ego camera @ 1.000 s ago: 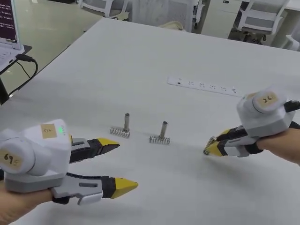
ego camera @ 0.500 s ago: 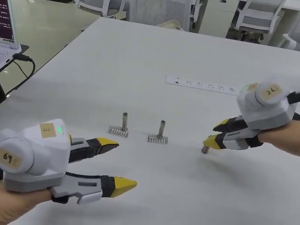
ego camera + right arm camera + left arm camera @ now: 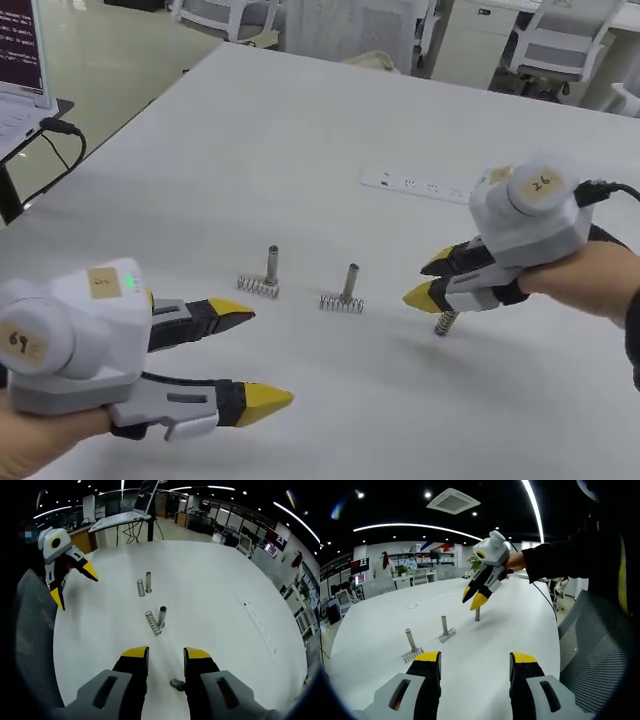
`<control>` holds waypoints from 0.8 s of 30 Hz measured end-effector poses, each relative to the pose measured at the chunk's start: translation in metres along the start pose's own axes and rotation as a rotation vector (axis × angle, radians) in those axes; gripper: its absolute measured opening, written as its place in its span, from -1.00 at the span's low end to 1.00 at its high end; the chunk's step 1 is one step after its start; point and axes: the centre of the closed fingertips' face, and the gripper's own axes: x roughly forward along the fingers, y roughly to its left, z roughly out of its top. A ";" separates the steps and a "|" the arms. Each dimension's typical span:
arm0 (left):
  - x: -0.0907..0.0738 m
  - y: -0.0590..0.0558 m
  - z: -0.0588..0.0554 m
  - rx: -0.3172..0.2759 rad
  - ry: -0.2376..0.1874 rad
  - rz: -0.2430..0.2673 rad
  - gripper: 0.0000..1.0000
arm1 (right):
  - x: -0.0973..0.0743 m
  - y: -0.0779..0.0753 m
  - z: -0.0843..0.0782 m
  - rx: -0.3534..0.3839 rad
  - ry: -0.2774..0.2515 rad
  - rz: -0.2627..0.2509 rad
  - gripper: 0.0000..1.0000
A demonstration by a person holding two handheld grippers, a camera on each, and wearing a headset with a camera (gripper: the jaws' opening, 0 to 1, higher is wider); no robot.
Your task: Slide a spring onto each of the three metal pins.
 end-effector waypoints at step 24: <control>-0.008 0.005 -0.005 -0.021 -0.003 0.025 0.00 | 0.055 0.013 0.010 -0.083 0.080 0.095 -0.58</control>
